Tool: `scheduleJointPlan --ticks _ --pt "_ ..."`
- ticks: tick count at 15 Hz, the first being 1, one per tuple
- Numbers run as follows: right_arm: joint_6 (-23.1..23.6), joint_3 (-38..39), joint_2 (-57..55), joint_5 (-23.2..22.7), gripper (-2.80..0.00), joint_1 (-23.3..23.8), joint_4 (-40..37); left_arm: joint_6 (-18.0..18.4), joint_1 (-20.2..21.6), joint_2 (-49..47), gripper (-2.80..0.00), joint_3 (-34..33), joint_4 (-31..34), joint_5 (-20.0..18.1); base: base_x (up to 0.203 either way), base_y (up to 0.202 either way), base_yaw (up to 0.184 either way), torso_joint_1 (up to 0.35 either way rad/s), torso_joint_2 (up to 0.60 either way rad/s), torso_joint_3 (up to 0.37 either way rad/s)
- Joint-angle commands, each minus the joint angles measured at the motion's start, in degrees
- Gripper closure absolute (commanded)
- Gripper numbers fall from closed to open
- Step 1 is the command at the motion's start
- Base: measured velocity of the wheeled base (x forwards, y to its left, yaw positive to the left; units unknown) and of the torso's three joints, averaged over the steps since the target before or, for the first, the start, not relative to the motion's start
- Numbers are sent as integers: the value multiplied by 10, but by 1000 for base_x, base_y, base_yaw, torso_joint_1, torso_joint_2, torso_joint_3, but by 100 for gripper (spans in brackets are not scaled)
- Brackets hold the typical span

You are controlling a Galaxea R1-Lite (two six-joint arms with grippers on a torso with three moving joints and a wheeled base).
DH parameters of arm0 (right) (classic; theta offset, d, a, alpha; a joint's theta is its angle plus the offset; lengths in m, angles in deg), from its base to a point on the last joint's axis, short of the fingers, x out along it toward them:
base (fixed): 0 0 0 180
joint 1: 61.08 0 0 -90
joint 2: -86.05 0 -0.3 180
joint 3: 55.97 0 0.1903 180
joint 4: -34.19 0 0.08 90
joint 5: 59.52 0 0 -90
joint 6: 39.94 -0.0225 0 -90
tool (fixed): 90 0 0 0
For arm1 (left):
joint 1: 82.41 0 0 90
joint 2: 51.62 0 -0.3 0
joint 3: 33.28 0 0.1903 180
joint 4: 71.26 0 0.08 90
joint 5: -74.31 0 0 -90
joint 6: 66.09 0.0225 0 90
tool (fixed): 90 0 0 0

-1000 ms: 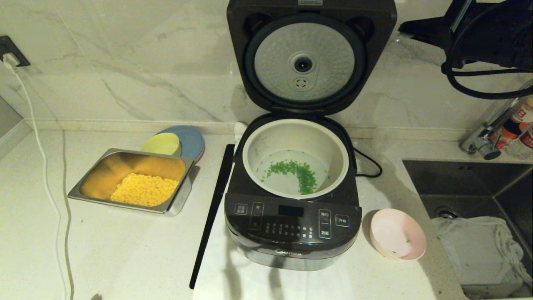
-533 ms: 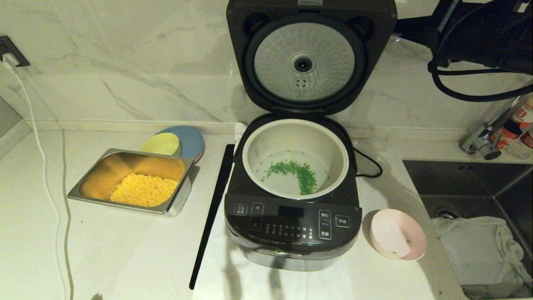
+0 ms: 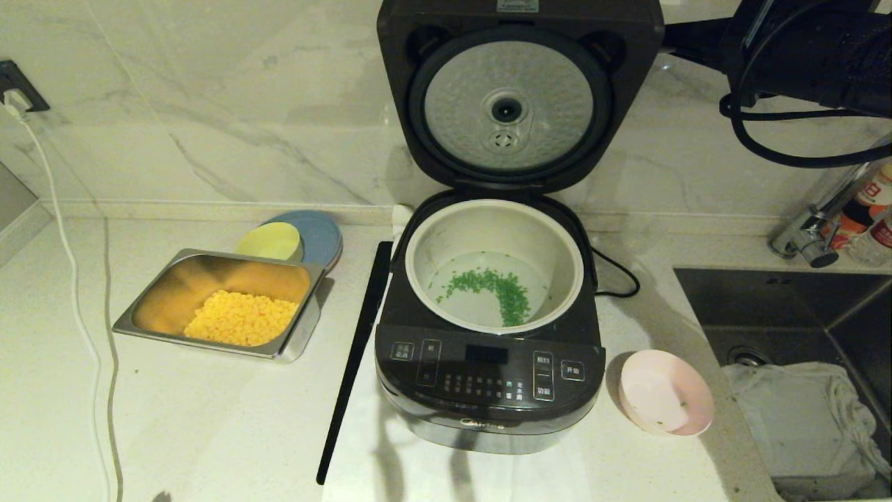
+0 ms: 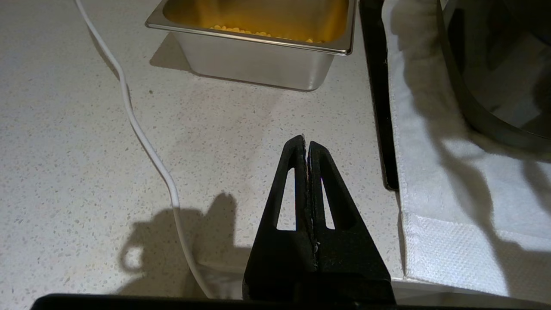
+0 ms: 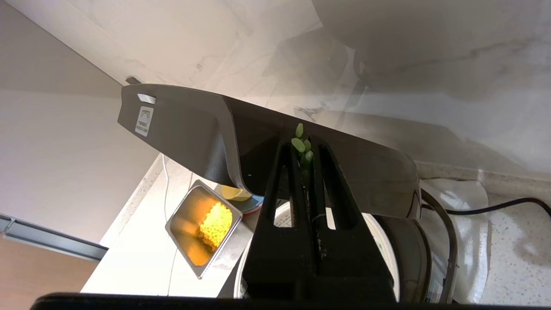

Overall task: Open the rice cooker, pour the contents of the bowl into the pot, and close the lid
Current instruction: Close the rice cooker

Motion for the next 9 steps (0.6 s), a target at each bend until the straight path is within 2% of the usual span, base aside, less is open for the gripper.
scheduleJointPlan --ticks 1,9 --pt "0 -1 -4 -3 0 0 1 0 0 0 0 -5 0 0 0 0 0 0 0 0" --pt "0 -8 -37 -8 0 23 50 0 0 0 0 -5 0 0 0 0 0 0 0 0"
